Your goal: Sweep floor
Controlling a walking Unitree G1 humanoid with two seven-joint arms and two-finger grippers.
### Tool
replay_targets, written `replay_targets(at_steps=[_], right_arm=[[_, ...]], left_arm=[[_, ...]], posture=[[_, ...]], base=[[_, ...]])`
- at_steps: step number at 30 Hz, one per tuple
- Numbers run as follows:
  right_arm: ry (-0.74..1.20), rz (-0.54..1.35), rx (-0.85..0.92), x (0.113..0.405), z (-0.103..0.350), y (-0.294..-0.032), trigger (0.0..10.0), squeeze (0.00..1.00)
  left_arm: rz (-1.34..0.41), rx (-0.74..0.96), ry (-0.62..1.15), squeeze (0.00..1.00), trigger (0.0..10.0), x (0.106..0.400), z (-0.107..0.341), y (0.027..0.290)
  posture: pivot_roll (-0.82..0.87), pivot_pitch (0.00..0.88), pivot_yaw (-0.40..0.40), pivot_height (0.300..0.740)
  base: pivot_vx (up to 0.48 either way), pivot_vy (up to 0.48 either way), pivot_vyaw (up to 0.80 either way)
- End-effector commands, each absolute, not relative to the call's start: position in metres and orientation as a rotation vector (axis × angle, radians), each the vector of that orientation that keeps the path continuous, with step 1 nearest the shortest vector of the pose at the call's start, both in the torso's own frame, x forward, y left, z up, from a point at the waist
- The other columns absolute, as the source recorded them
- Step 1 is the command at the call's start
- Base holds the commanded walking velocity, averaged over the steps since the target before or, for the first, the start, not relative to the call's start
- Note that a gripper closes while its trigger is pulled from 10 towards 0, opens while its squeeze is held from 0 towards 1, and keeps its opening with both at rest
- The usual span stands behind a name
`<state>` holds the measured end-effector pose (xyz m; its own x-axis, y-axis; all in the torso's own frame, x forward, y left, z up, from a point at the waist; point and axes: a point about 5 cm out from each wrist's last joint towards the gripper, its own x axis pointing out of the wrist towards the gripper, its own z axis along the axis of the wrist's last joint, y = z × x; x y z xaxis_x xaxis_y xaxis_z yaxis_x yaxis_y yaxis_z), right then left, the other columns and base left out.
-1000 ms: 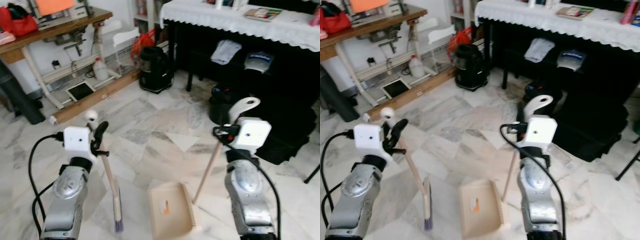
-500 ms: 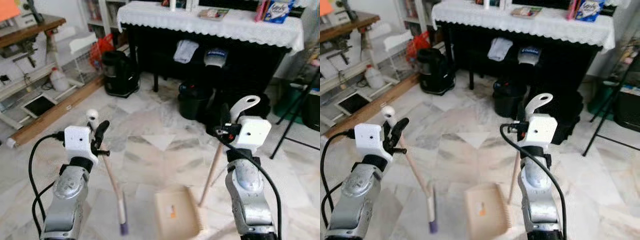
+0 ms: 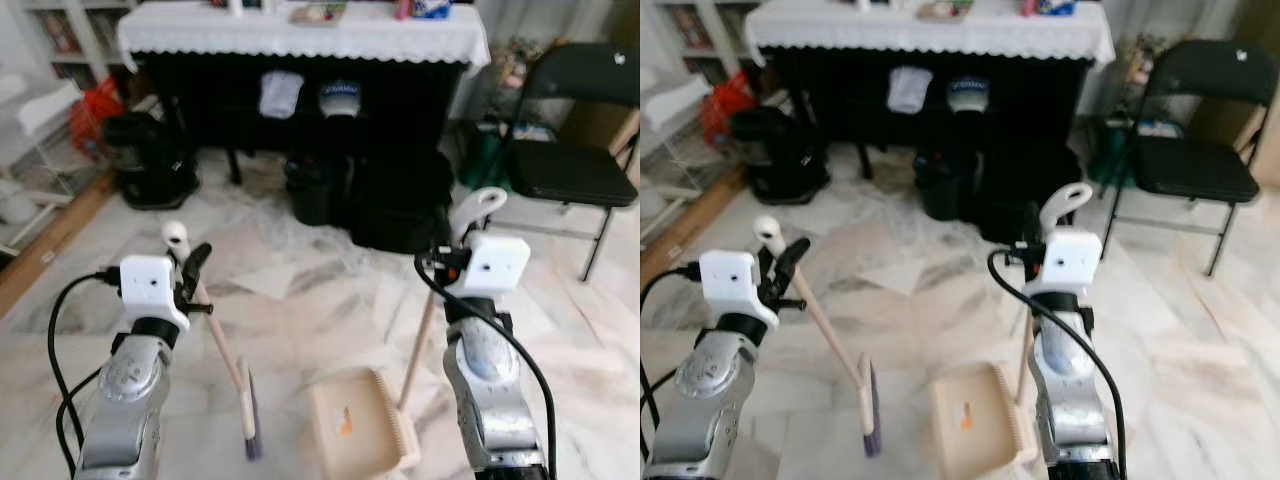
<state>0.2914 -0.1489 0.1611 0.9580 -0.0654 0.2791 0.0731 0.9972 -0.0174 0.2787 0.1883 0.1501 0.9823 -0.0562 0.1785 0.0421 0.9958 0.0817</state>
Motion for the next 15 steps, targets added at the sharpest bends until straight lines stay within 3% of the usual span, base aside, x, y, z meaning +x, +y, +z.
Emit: replay_targets(at_steps=[1, 10, 15], right_arm=[[-0.333, -0.051, -0.032, 0.2914, 0.1726, -0.1438, 10.0, 0.00], [-0.339, -0.048, -0.035, 0.2913, 0.1730, -0.1437, 10.0, 0.00], [-0.357, -0.034, -0.044, 0.2900, 0.1749, -0.1415, 10.0, 0.00]], left_arm=[[-0.036, 0.099, -0.217, 0.00, 10.0, 0.2780, 0.1587, 0.1934], [-0.045, 0.090, -0.216, 0.00, 10.0, 0.2771, 0.1580, 0.1919], [-0.048, 0.097, -0.209, 0.00, 10.0, 0.2761, 0.1569, 0.1909]], posture=[[-0.04, 0.058, 0.059, 0.740], [-0.04, 0.059, 0.055, 0.740], [-0.04, 0.059, 0.055, 0.740]], base=[[0.000, 0.000, -0.79], [0.000, 0.000, -0.76], [0.061, 0.000, 0.00]])
